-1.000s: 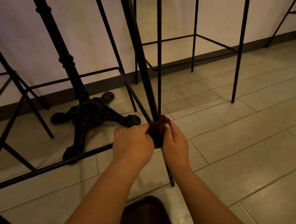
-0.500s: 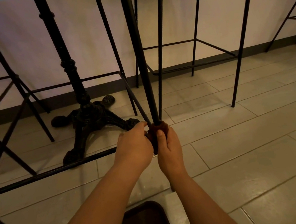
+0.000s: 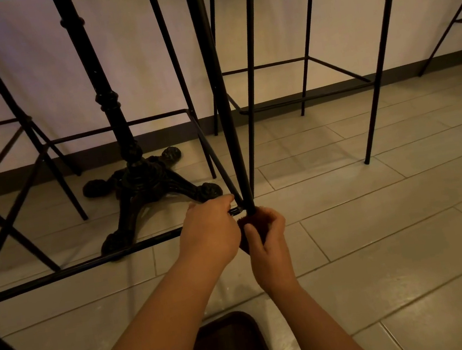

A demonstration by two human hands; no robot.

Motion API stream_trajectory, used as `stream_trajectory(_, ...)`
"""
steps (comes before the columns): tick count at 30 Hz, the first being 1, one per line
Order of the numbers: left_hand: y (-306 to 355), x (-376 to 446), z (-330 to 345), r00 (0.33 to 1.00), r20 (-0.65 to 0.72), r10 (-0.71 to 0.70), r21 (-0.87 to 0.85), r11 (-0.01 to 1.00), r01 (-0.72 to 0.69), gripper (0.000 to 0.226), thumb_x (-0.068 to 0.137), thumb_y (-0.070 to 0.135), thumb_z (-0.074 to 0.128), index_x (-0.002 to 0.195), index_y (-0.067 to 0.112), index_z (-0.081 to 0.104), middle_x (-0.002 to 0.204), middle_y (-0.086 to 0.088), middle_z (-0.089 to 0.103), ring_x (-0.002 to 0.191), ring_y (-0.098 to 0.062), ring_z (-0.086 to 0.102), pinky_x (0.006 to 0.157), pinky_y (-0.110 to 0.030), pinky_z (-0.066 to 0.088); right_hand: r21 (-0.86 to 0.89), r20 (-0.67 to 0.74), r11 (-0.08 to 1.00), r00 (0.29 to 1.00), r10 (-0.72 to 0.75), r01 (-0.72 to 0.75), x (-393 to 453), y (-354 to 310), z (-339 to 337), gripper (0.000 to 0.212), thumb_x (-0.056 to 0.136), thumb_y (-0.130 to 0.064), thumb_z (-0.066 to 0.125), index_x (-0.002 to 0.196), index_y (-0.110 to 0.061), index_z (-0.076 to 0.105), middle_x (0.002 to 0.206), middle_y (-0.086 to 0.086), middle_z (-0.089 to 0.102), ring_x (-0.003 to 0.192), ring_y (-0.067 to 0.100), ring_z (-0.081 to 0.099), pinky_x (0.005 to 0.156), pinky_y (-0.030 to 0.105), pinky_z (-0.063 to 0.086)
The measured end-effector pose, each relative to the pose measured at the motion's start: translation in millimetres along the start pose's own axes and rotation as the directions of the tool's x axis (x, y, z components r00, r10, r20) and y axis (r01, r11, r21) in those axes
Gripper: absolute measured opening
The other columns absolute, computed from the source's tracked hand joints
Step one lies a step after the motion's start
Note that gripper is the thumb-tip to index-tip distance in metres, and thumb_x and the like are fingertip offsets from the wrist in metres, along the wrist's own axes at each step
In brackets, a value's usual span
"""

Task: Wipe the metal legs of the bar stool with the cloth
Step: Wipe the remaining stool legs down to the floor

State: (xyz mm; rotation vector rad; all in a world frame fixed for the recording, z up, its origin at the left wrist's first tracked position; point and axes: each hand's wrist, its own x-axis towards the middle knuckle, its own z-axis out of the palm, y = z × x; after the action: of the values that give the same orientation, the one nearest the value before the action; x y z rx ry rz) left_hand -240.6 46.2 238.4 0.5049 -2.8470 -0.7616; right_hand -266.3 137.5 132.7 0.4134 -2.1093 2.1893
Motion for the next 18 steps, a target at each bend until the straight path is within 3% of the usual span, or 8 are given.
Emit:
stream_trajectory(3,-0.5,1.8,-0.6,1.000,0.004,0.005,0.007,1.000,-0.005,0.046,0.093,0.012,0.043,0.135,0.030,0.046,0.133,-0.007,0.052,0.123,-0.024,0.047,0.098,-0.038,0.046,-0.219,-0.083,0.975,0.994,-0.068,0.048,12.3,-5.0,10.6,0.022,0.096,-0.022,0.050,0.109,-0.038,0.043,0.102,-0.010,0.054,0.087,-0.013,0.055,0.064,0.007,0.045)
stream_trajectory(5,-2.6,4.7,-1.8,0.999,0.036,0.002,0.010,1.000,-0.003,0.048,0.092,0.009,0.045,0.135,0.029,0.046,0.134,-0.006,0.053,0.124,-0.023,0.047,0.099,-0.037,0.045,-0.274,-0.091,0.960,0.992,-0.091,0.063,17.9,-3.4,14.2,0.018,0.097,-0.026,0.049,0.106,-0.041,0.045,0.095,-0.009,0.058,0.083,-0.005,0.058,0.063,0.012,0.045)
stream_trajectory(8,-6.5,11.2,-6.1,0.995,0.096,0.008,-0.019,1.000,-0.006,0.054,0.091,0.002,0.047,0.138,0.027,0.042,0.134,0.000,0.055,0.126,-0.018,0.047,0.101,-0.031,0.042,-0.132,-0.037,0.988,0.996,-0.082,0.076,17.0,3.9,10.0,0.021,0.097,-0.023,0.050,0.108,-0.041,0.046,0.092,-0.003,0.064,0.080,0.004,0.065,0.065,0.014,0.051)
stream_trajectory(10,-7.7,14.1,-10.0,0.991,0.134,0.010,-0.056,0.998,-0.002,0.058,0.090,-0.002,0.048,0.141,0.025,0.039,0.135,0.002,0.054,0.126,-0.015,0.047,0.100,-0.027,0.039,-0.040,0.008,0.997,0.998,-0.064,0.065,12.6,8.2,3.0,0.033,0.094,-0.019,0.051,0.120,-0.035,0.041,0.104,0.001,0.062,0.089,0.008,0.065,0.071,0.019,0.055)
stream_trajectory(12,-8.4,15.6,-12.5,0.988,0.155,0.016,-0.085,0.996,-0.002,0.060,0.089,-0.004,0.048,0.142,0.023,0.037,0.137,0.002,0.053,0.127,-0.014,0.046,0.101,-0.026,0.038,0.003,0.059,0.998,0.996,-0.063,0.063,9.0,10.1,-3.1,0.049,0.085,-0.005,0.049,0.120,-0.036,0.035,0.115,0.006,0.055,0.097,0.009,0.063,0.076,0.019,0.054)
stream_trajectory(14,-9.8,15.4,-12.4,0.990,0.135,0.026,-0.116,0.993,-0.010,0.060,0.090,-0.005,0.046,0.142,0.024,0.038,0.139,0.001,0.051,0.128,-0.015,0.045,0.103,-0.026,0.037,0.024,0.097,0.999,0.995,-0.028,0.026,7.7,8.5,-7.3,0.051,0.084,0.006,0.048,0.120,-0.028,0.035,0.121,0.008,0.053,0.101,0.009,0.063,0.080,0.019,0.053)
stream_trajectory(16,-11.9,12.6,-11.9,0.997,0.070,0.020,-0.127,0.992,-0.011,0.058,0.091,-0.003,0.045,0.140,0.028,0.040,0.140,0.002,0.048,0.128,-0.016,0.044,0.100,-0.025,0.036,0.019,0.048,1.000,0.999,0.007,-0.008,5.2,5.8,-10.1,0.040,0.089,0.006,0.052,0.117,-0.021,0.042,0.124,0.008,0.058,0.103,0.007,0.064,0.082,0.020,0.054)
stream_trajectory(18,-14.3,8.4,-12.7,1.000,-0.001,0.020,-0.123,0.992,-0.020,0.055,0.092,-0.001,0.044,0.137,0.030,0.044,0.138,0.001,0.049,0.127,-0.016,0.044,0.097,-0.024,0.037,-0.039,-0.115,0.999,0.993,-0.025,0.021,-0.8,1.6,-10.5,0.030,0.088,0.000,0.060,0.107,-0.024,0.057,0.121,0.001,0.064,0.103,0.000,0.063,0.082,0.014,0.052)
